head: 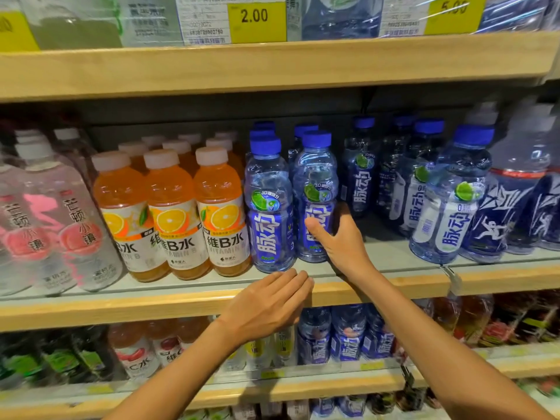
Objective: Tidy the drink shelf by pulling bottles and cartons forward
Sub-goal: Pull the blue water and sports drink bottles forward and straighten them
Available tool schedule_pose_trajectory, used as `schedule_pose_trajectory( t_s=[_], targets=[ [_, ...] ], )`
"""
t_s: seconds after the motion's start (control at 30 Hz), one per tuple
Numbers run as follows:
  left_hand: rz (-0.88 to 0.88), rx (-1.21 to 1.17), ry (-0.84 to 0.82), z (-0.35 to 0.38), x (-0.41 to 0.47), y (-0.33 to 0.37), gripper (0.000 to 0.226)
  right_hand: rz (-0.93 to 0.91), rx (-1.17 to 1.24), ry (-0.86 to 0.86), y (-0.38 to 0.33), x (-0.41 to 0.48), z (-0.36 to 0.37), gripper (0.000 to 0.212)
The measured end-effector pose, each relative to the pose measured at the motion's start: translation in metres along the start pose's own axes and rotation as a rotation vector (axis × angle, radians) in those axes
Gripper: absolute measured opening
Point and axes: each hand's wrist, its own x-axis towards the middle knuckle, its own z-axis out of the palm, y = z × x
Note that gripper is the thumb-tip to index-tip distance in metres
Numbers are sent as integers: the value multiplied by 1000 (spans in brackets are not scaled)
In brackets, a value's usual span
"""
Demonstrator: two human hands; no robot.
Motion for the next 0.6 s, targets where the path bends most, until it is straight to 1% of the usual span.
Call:
schedule_pose_trajectory(
  t_s=[0.07,0.1,0.33,0.4,0.47,0.53,0.6],
  targets=[
    [-3,-7,-9,0,-1,0,41,-13,-22,23,0,8,4,52],
    [-3,-6,-12,0,-1,0,41,-13,-24,30,0,11,6,51],
    [-27,-2,-32,0,0,-1,38,19,-29,28,-5,18,16,59],
    [-38,-12,-48,-1,2,0,37,28,-57,15,-4,17,13,56],
    [-53,-19,-60,-2,3,0,36,42,-104,7,-1,13,7,49],
    [-96,-40,-57,-4,5,2,34,68,-109,42,5,8,-5,41],
    [-162,-96,-49,-6,11,5,32,84,-70,127,12,4,-22,37]
  ],
)
